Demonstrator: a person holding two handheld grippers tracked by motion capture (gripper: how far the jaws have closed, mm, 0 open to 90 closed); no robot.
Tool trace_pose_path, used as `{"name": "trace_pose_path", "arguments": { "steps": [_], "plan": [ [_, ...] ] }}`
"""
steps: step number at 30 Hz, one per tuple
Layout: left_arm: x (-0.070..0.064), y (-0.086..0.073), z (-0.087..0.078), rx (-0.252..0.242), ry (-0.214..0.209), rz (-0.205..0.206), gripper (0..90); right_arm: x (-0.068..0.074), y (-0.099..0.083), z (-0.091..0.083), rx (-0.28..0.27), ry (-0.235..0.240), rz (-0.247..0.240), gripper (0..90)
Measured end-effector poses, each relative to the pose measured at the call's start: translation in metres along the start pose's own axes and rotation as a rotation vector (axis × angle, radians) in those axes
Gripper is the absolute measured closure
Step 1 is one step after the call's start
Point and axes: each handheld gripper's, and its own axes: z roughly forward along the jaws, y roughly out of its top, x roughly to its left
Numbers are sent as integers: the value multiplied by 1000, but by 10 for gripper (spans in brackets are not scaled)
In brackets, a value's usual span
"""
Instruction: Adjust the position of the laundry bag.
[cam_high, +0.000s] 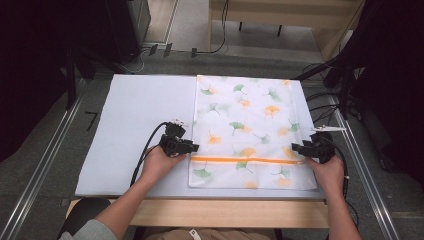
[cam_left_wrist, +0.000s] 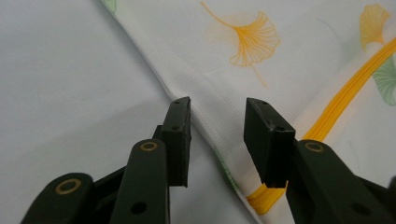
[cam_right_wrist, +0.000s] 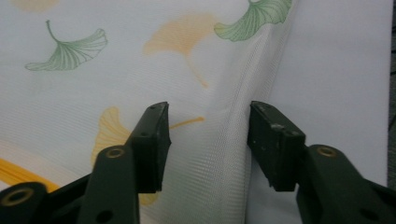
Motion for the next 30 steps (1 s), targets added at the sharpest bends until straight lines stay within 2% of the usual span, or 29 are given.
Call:
{"name": "trace_pose_path", "arguments": {
  "steps": [4, 6, 9, 10, 12, 14, 20, 30],
  "plan": [
    [0, 0, 1, -3, 9, 6, 703, 2, 0, 1, -2, -10, -7, 596],
    [1, 0, 1, 0, 17, 15, 758, 3, 1, 1, 0, -28, -10, 670],
    [2, 1, 2, -3, 11, -13, 785, 5, 1, 2, 2, -61, -17, 781],
    [2, 1, 2, -1, 20, -3, 802, 6, 1, 1, 5, -76, -14, 803],
    [2, 0, 2, -5, 28, 9, 843, 7, 3, 2, 13, -83, 12, 854],
    [3, 1, 3, 1, 10, 3, 885, 7, 4, 2, 22, -74, 38, 884],
    [5, 3, 3, 14, -10, -4, 900, 7, 4, 2, 27, -67, 31, 896],
    [10, 5, -7, 20, -28, 1, 900, 9, 6, -1, 29, -18, 45, 899]
  ]
}}
